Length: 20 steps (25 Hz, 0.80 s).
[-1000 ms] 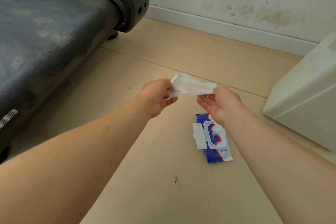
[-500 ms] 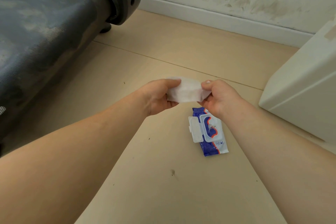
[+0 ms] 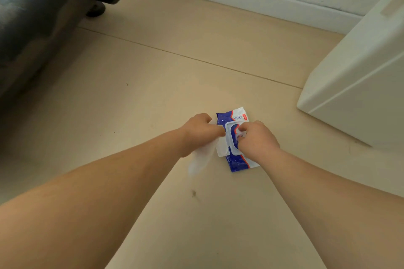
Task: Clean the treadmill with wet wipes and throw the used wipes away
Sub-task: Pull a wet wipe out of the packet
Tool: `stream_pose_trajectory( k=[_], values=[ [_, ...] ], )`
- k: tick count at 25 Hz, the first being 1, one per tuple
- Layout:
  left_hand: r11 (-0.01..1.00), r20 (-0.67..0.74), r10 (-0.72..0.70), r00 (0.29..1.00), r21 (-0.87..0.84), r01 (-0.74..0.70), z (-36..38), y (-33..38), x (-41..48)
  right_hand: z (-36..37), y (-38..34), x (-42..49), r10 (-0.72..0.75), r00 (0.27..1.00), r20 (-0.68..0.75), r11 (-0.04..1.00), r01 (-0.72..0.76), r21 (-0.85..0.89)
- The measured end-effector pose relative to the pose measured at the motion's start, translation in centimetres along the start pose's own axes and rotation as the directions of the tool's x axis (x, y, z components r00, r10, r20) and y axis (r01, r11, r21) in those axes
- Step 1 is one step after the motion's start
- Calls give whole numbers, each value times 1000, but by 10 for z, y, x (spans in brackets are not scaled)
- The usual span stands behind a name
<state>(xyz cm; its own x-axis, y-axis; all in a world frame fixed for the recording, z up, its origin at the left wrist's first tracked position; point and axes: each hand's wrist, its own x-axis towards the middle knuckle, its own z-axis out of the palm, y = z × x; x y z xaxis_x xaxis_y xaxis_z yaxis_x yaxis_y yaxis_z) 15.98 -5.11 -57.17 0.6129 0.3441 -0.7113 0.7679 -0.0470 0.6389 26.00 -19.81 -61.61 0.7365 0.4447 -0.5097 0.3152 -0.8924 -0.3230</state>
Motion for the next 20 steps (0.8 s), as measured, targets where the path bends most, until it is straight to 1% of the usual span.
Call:
stream_pose_trajectory(
  k=[1, 2, 3, 4, 5, 6, 7, 9, 11, 12, 13, 14, 15, 16, 18, 19, 20],
  values=[
    [994, -8, 65, 998, 93, -64, 4, -1, 4, -1, -3, -2, 12, 1000, 7, 1000, -12, -25],
    [965, -26, 138, 990, 228, -129, 8, 0, 5, -1, -4, -2, 13, 1000, 13, 1000, -13, -18],
    [908, -43, 206, 978, 381, -175, 12, 2, 8, -1, -4, -5, 4, 999, 32, 1000, -5, 21],
    [827, -53, 272, 961, 523, -205, 17, 4, 10, -1, -3, -6, 1, 998, 57, 995, -6, 97],
    [751, -41, 314, 949, 623, -221, 22, 7, 14, -2, 0, -8, 12, 996, 89, 984, -28, 178],
    [681, -12, 344, 939, 692, -241, 27, 10, 16, -4, 3, -11, 19, 994, 107, 969, -45, 242],
    [618, 27, 343, 939, 746, -248, 34, 11, 20, -5, 8, -14, 32, 991, 133, 959, -68, 276],
    [477, 89, 302, 949, 848, -231, 44, 10, 24, -7, 19, -18, 34, 984, 175, 952, -86, 293],
    [327, 106, 312, 944, 921, -211, 54, 8, 29, -7, 29, -18, 39, 990, 136, 951, -78, 299],
    [279, 107, 337, 935, 937, -208, 60, 8, 31, -9, 31, -17, 52, 994, 91, 943, -79, 322],
    [259, 98, 363, 927, 945, -201, 66, 8, 32, -9, 31, -15, 52, 997, 59, 932, -70, 355],
    [272, 79, 378, 922, 943, -192, 71, 8, 34, -9, 31, -12, 34, 998, 56, 920, -53, 389],
    [324, 50, 378, 924, 928, -183, 75, 7, 36, -7, 31, -9, 2, 997, 81, 909, -36, 415],
    [403, 15, 363, 932, 899, -172, 76, 6, 38, -4, 30, -7, -28, 993, 115, 907, -23, 421],
    [546, -40, 319, 947, 824, -149, 72, 2, 44, 3, 28, -4, -41, 982, 182, 928, -30, 371],
    [590, -51, 293, 955, 795, -138, 70, 0, 48, 5, 28, -2, -38, 981, 189, 938, -30, 345],
    [613, -54, 269, 962, 779, -128, 69, -2, 50, 6, 28, 0, -31, 982, 185, 943, -32, 332]
  ],
)
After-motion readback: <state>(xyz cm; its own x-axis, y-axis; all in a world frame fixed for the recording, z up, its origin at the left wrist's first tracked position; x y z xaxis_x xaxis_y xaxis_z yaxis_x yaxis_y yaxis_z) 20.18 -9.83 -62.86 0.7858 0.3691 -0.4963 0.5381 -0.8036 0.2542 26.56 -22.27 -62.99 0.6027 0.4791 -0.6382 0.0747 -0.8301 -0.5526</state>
